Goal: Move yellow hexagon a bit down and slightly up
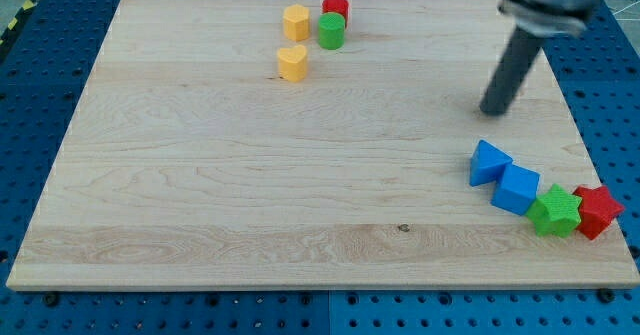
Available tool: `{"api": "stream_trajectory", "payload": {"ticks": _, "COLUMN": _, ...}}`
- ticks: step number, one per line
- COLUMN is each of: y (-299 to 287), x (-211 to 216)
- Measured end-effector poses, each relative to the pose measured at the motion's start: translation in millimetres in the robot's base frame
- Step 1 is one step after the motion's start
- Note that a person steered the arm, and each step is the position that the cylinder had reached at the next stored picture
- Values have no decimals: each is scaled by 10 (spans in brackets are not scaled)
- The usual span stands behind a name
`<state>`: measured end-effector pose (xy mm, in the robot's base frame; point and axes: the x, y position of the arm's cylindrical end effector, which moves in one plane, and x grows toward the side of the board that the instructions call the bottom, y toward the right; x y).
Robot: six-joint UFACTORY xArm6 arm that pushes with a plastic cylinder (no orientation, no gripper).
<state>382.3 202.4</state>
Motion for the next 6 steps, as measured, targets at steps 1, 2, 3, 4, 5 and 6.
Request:
{"api": "stream_trajectory", "payload": {"ticks": 1, "y": -181, "x": -1019}}
{"api": "stream_trajectory", "payload": {"ticks": 2, "y": -457, "x": -1773}}
{"api": "stream_trajectory", "payload": {"ticks": 3, "y": -690, "x": -1895}}
{"api": "stream_trajectory", "payload": {"ticks": 4, "y": -956, "x": -1901}}
{"api": "stream_trajectory", "payload": {"ticks": 5, "y": -1273, "x": -1896}}
{"api": "stream_trajectory", "payload": {"ticks": 6, "y": -1556, "x": -1898}}
